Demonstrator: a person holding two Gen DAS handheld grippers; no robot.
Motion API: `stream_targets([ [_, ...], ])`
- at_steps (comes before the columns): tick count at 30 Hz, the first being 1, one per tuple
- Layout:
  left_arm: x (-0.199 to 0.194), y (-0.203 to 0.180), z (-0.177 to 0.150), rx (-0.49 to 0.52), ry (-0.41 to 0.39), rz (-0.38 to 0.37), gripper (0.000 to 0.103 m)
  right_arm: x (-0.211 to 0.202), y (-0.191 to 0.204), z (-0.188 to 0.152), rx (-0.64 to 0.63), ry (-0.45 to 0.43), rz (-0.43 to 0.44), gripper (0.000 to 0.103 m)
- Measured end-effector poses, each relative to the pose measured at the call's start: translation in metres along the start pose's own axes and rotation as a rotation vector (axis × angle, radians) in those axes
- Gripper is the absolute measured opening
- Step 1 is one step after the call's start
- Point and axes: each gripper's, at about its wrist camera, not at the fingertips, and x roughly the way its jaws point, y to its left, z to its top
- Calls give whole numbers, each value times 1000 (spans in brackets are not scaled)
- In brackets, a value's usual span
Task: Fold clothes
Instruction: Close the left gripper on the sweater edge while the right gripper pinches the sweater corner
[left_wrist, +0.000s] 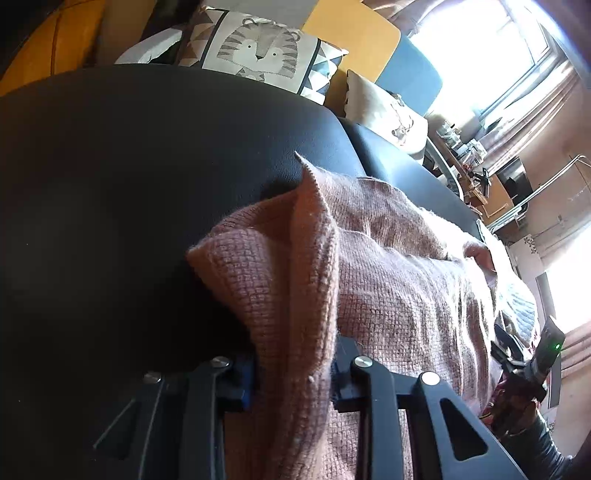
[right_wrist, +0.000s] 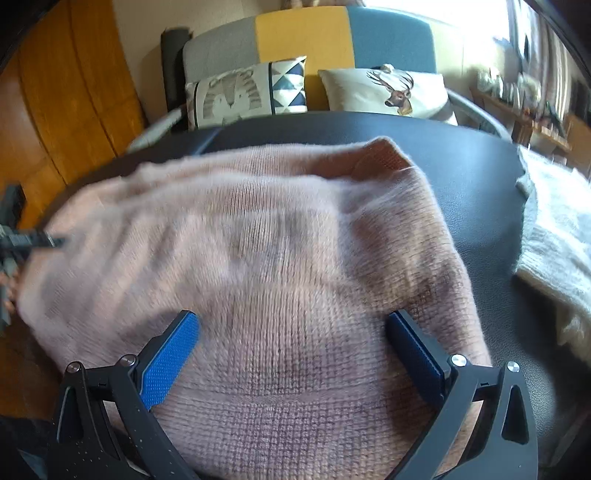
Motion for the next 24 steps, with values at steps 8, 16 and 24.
stream_targets([
  [8, -4, 9, -3, -3, -11, -15, 32, -10, -76, 40, 156, -7, 13, 101],
  [16, -6, 13, -3, -9, -7, -25, 32, 38, -107, 51, 163, 124, 118, 89],
  [24, -5, 17, -5, -17, -13, -56, 33, 50, -100, 52, 90, 136, 161, 89],
])
